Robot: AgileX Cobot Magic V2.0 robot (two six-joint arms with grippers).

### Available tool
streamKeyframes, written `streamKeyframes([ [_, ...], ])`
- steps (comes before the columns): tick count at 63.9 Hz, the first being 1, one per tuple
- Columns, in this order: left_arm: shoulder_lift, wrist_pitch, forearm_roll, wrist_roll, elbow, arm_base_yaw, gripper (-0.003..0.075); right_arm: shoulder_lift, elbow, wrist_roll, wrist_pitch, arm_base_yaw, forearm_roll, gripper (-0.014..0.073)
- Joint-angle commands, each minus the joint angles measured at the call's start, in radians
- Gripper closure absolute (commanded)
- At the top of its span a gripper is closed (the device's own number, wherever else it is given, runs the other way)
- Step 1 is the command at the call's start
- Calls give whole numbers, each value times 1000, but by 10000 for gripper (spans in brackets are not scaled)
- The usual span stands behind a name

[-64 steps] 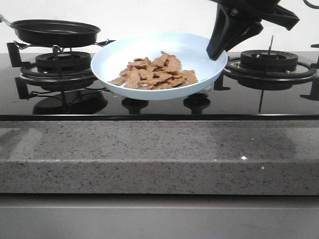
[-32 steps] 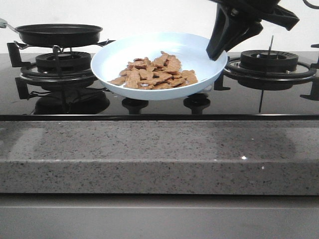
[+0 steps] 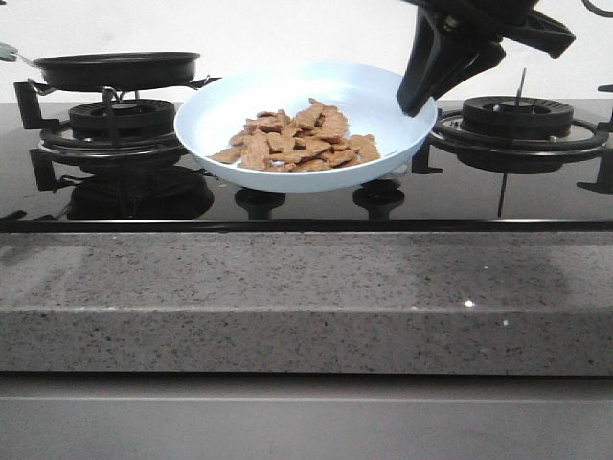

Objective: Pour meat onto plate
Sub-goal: 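Release the pan handle and withdraw the left gripper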

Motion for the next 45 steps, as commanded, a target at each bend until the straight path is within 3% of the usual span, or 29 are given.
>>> streamKeyframes([
  [1,-65,56,34,-27,-32,9,221,-52,-27,-6,-42,1,23,664],
  [21,-114,166,158,-74,-32,28,321,-52,-27,-6,-42,1,23,664],
  [30,-139,175,188,-80,-32,28,477,-52,-27,-6,-42,1,23,664],
  [40,-163,179,193,-80,-32,28,730,-52,-27,-6,-42,1,23,664],
  [45,-175,185,195,-80,-32,28,741,-52,-27,-6,-42,1,23,664],
])
